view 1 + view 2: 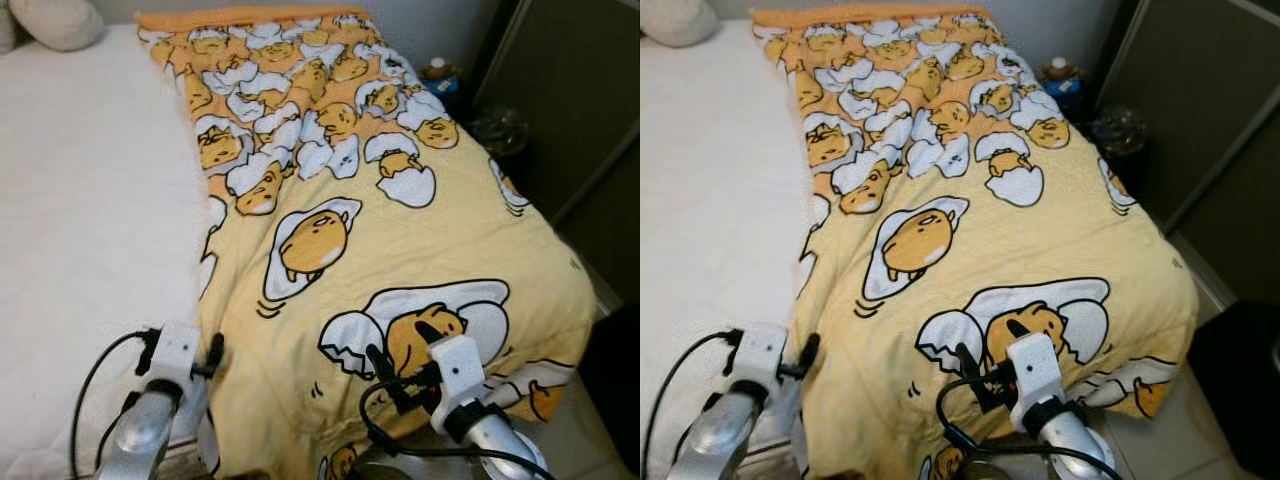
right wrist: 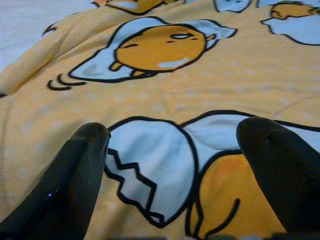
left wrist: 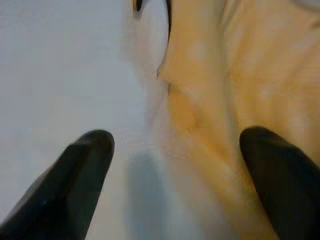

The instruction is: Clean up the room

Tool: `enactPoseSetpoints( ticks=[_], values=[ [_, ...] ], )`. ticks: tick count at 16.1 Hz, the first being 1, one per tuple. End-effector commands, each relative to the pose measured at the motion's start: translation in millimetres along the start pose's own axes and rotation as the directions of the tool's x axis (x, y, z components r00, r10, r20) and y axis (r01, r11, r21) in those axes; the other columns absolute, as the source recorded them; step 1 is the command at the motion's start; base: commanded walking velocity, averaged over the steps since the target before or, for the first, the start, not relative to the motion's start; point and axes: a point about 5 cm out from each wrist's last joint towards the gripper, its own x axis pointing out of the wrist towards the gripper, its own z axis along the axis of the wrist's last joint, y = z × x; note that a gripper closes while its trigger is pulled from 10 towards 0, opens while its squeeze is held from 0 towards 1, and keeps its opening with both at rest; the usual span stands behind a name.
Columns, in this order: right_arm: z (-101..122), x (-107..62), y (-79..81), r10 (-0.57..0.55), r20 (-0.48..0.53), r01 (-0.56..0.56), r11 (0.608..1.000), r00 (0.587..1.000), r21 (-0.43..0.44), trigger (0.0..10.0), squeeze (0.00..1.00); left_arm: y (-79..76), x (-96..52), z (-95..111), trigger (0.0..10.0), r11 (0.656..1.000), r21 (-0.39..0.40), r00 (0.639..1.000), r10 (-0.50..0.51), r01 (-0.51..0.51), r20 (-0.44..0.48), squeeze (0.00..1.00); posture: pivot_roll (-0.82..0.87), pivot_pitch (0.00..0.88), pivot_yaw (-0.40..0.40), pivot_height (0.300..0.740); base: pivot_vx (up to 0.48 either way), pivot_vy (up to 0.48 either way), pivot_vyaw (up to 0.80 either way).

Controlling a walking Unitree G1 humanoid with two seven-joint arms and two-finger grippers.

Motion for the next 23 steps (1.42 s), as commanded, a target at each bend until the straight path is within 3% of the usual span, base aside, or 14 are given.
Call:
enactPoseSetpoints(
  ticks=[1,4,8,10,11,12,13,15,17,19,23],
  values=[
    [2,-1.5,1.3,0.019,0.006,-0.019,1.000,1.000,0.014,10.0,0.00,-5.2,-1.5,26,10.0,0.998,0.039,0.992,-0.053,0.049,0.117,1.00,-0.08,0.087,-0.026,0.740,0.000,0.000,0.00],
    [1,-1.1,4.1,0.046,-0.003,-0.046,0.999,0.999,0.017,10.0,0.00,-10.8,-18.2,53,10.0,0.994,0.050,0.970,-0.107,0.098,0.217,1.00,-0.07,0.090,-0.024,0.740,0.000,0.000,0.00],
    [0,2.4,5.4,0.058,-0.004,-0.058,0.998,0.998,0.022,10.0,0.00,-13.1,-21.9,85,10.0,0.994,0.054,0.942,-0.105,0.092,0.319,1.00,-0.06,0.089,-0.025,0.740,0.000,0.000,0.00],
    [1,5.1,6.0,0.063,0.006,-0.063,0.998,0.998,0.024,10.0,0.00,-18.2,-22.7,89,10.0,0.991,0.067,0.939,-0.129,0.113,0.320,1.00,-0.06,0.079,-0.024,0.740,0.000,0.000,0.00],
    [6,8.7,0.9,0.028,0.041,-0.029,0.999,0.999,0.024,10.0,0.00,-14.0,-12.1,80,10.0,0.998,0.021,0.966,-0.061,0.058,0.250,0.11,-0.06,0.064,-0.027,0.740,0.000,0.000,0.00],
    [9,10.1,-1.8,0.011,0.055,-0.012,1.000,0.998,0.022,10.0,0.00,-9.5,-6.2,77,10.0,1.000,-0.025,0.977,-0.010,0.016,0.212,0.00,-0.06,0.061,-0.027,0.740,0.000,0.000,0.00],
    [11,12.4,-6.8,-0.023,0.073,0.022,1.000,0.997,0.022,10.0,0.00,-2.3,3.9,75,10.0,0.993,-0.098,0.986,0.075,-0.061,0.149,0.00,-0.06,0.051,-0.029,0.740,0.000,0.000,0.00],
    [13,15.9,-12.5,-0.072,0.089,0.068,0.997,0.993,0.045,10.0,0.00,0.8,14.5,84,10.0,0.978,-0.163,0.979,0.153,-0.131,0.132,0.00,-0.04,0.030,-0.032,0.740,0.000,0.000,0.00],
    [18,25.9,-21.3,-0.136,0.117,0.126,0.988,0.984,0.089,10.0,0.00,-0.2,24.8,105,10.0,0.958,-0.230,0.961,0.215,-0.173,0.173,0.00,-0.02,0.000,-0.041,0.740,0.000,0.000,0.00],
    [26,36.5,-26.1,-0.159,0.142,0.144,0.983,0.977,0.114,10.0,0.00,-3.6,30.7,119,10.0,0.959,-0.233,0.952,0.214,-0.162,0.218,0.00,-0.01,0.000,-0.048,0.740,0.000,0.000,0.00],
    [33,48.1,-41.0,-0.214,0.157,0.195,0.973,0.964,0.124,10.0,0.00,-10.7,37.6,121,10.0,0.971,-0.216,0.960,0.149,-0.098,0.238,0.00,0.00,0.000,-0.047,0.740,0.000,0.000,0.00]
  ],
)
